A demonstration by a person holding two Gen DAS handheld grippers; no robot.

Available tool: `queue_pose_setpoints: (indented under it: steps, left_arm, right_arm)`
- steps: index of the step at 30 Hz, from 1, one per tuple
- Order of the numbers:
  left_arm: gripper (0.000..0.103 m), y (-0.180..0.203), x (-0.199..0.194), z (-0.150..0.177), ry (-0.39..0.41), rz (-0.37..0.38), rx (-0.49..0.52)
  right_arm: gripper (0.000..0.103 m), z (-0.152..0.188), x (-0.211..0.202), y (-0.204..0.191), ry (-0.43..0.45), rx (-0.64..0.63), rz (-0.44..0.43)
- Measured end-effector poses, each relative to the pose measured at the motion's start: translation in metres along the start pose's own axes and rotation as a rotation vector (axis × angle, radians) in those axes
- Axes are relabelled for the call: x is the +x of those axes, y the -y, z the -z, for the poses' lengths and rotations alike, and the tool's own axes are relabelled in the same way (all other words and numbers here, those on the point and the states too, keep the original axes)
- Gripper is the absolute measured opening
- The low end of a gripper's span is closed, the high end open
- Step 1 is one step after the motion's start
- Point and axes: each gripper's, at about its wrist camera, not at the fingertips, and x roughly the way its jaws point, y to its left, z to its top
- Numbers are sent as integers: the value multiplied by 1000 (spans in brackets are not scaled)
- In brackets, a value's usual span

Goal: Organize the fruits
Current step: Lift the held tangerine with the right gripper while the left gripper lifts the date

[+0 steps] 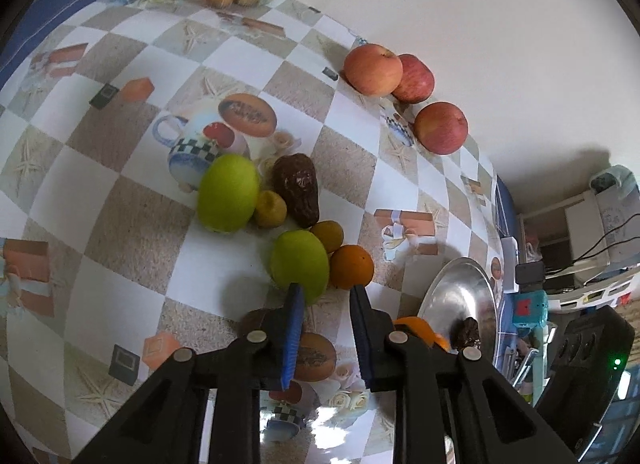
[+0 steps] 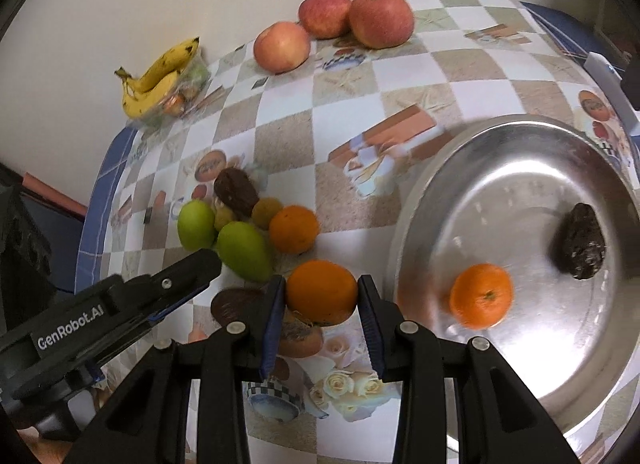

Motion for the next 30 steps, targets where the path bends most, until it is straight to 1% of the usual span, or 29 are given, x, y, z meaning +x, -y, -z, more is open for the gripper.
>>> queue_pose_setpoints:
  steps: [3, 6, 8, 10, 12, 14, 16, 18, 22, 24, 27, 28, 30]
  left_arm:
    - [27, 1, 2, -1, 2, -57, 38]
    - [27, -6, 1, -2, 7, -111, 50]
    - [27, -9, 2, -2, -10, -158, 66]
    - [27, -12, 5, 0, -32, -173, 70]
    - [28, -14, 10, 3, -62, -173, 66]
    - [28, -17, 19, 8, -110, -153, 54]
    - [28, -18, 24, 12, -140, -132, 39]
    - [28, -18, 27, 15, -157, -119, 30]
    - [29, -14, 28, 19, -175, -131, 46]
    - [30, -12, 31, 21, -186, -120, 42]
    - [43, -12, 32, 25, -192, -114, 45]
    - [50, -11, 31, 26, -191, -113, 47]
    - [52, -11, 30, 28, -188, -117, 50]
  right_arm:
    - [38, -1, -3, 4, 11, 7, 12]
    - [38, -1, -2, 5, 6, 12, 11]
    - [38, -1, -1, 5, 1, 9, 13]
    - [38, -1, 1, 4, -4, 8, 13]
    - [38, 0, 0, 4, -5, 9, 12]
    - [38, -1, -1, 5, -1, 13, 11]
    - [38, -1, -2, 7, 1, 22, 11]
    - [38, 0, -3, 10, 1, 31, 10]
    - [38, 0, -4, 14, -2, 47, 9]
    - [38, 0, -5, 15, -2, 53, 8]
    - [38, 3, -7, 17, -1, 57, 3]
    - [38, 4, -8, 17, 0, 62, 1]
    - [38, 6, -9, 19, 0, 69, -4]
